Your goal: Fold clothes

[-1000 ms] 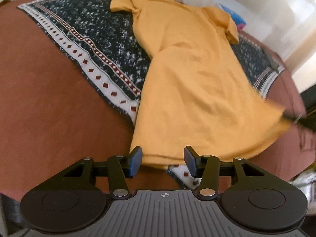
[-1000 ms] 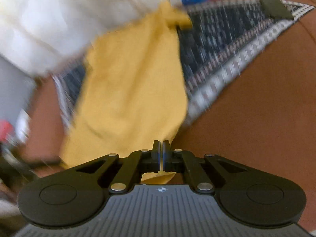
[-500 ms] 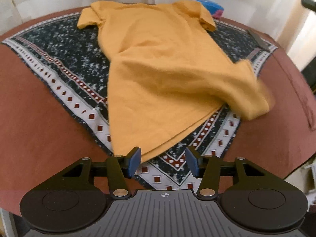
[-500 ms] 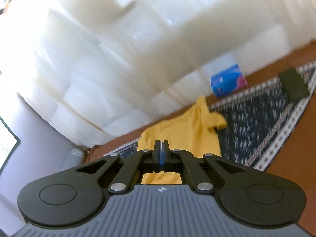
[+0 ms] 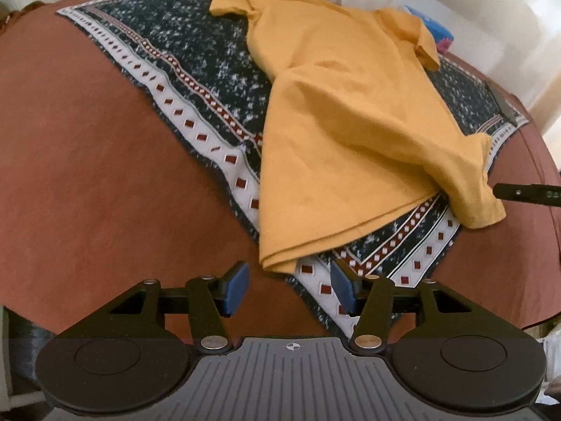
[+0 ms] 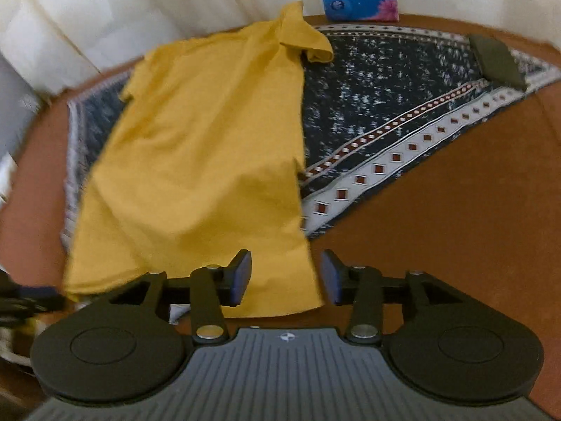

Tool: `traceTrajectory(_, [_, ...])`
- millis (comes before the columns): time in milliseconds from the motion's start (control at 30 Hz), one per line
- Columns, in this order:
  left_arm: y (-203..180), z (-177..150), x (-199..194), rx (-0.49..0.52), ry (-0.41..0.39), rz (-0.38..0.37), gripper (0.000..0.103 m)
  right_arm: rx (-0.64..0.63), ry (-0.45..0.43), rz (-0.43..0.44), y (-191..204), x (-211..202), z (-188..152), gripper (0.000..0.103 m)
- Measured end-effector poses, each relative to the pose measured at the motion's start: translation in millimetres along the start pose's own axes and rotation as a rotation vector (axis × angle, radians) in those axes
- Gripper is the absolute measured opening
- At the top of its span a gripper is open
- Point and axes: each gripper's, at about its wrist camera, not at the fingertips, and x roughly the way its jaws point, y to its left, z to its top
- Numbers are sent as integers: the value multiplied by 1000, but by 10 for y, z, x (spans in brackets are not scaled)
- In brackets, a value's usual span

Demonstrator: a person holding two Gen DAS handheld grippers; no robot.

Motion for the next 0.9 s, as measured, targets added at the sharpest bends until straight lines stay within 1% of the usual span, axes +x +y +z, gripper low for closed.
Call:
traceTrajectory(33, [4, -10, -1, 1, 2, 1, 67, -15, 12, -17, 10, 40, -18, 49])
traceTrajectory(67, [7, -19, -1, 2, 4, 3, 67, -22, 34, -21, 12, 92, -32, 47])
traceTrajectory(100, [11, -29, -2, 3, 5, 4, 67, -25, 47, -20, 16, 127, -44, 48])
traceTrajectory(133, [14, -39, -3, 4, 7, 5, 67, -34, 45, -21, 33, 132, -57, 39])
traceTrajectory(167, [10, -39, 0, 3, 4, 5, 67, -32, 57, -1, 43, 126, -51, 3])
traceTrajectory(200, [3, -36, 5, 1, 0, 4, 67, 0, 61, 40, 31, 81, -20, 4])
traceTrajectory(300, [-25, -26, 16, 5, -13, 1, 67, 129, 12, 167, -28, -168, 104, 4])
traceTrajectory(400, [-80, -16, 34, 26, -25, -1, 68, 167, -101, 271, -3, -557, 321, 4])
traceTrajectory(467, [-115, -12, 50, 43, -37, 5, 68, 167, -184, 315, 53, -801, 487, 4])
traceTrajectory(567, [-151, -20, 83, 60, -55, 27, 68, 135, -282, 345, 157, -1073, 694, 4])
traceTrajectory(667, [-145, -16, 124, 62, -54, 33, 68, 101, -341, 358, 240, -1217, 861, 4])
traceTrajectory(800, [-147, 0, 167, 62, -55, 39, 68, 76, -370, 365, 291, -1314, 998, 4])
traceTrajectory(900, [-169, 12, 201, 78, -51, 38, 65, 76, -366, 369, 285, -1338, 1054, 4])
